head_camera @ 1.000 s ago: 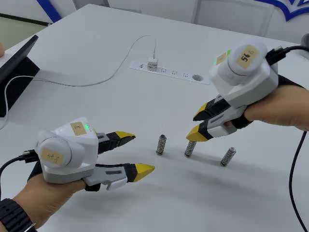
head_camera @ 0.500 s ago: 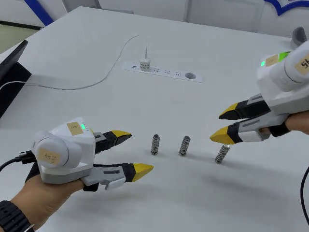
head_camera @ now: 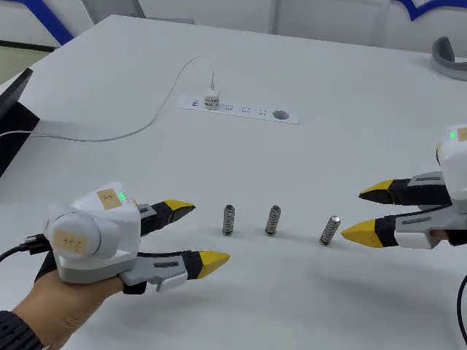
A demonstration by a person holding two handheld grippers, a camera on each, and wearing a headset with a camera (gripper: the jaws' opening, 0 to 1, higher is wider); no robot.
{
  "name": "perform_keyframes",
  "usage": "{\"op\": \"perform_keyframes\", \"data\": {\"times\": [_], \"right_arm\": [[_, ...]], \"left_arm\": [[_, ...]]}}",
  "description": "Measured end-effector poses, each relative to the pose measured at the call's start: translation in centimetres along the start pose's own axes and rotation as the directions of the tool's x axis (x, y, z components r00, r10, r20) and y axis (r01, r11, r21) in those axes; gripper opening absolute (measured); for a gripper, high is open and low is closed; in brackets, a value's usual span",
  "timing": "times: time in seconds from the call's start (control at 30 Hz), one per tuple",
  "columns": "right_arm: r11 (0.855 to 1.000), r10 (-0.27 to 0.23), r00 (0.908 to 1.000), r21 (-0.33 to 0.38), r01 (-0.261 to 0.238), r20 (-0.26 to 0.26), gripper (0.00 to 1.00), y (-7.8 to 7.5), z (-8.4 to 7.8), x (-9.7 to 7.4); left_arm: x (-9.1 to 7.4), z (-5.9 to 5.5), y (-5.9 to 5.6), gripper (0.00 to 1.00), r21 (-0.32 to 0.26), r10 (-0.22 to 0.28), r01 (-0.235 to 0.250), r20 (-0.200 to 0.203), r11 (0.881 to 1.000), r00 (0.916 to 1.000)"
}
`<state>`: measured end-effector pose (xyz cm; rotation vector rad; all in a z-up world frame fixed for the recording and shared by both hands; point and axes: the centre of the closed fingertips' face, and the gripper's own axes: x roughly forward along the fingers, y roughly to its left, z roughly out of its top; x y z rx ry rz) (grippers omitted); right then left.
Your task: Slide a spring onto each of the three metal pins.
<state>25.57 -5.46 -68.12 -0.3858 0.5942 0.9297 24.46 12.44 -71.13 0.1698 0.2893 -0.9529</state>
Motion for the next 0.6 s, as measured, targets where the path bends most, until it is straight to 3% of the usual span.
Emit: {"op": "perform_keyframes", "data": {"times": [0.4, 0.6], "right_arm": [[1.000, -0.009, 0.9937, 0.024, 0.006, 0.112, 0.56, 0.9, -1.7, -0.2], [0.999, -0.019, 0.9913, 0.033, 0.014, 0.130, 0.58, 1.1, -2.5, -0.3]], "left_arm": [[0.0, -0.3, -0.1, 0.60, -0.011, 0.005, -0.005, -0.006, 1.000, 1.0000], [0.0, -0.5, -0.1, 0.61, -0.016, 0.006, -0.006, -0.007, 1.000, 1.0000]]}}
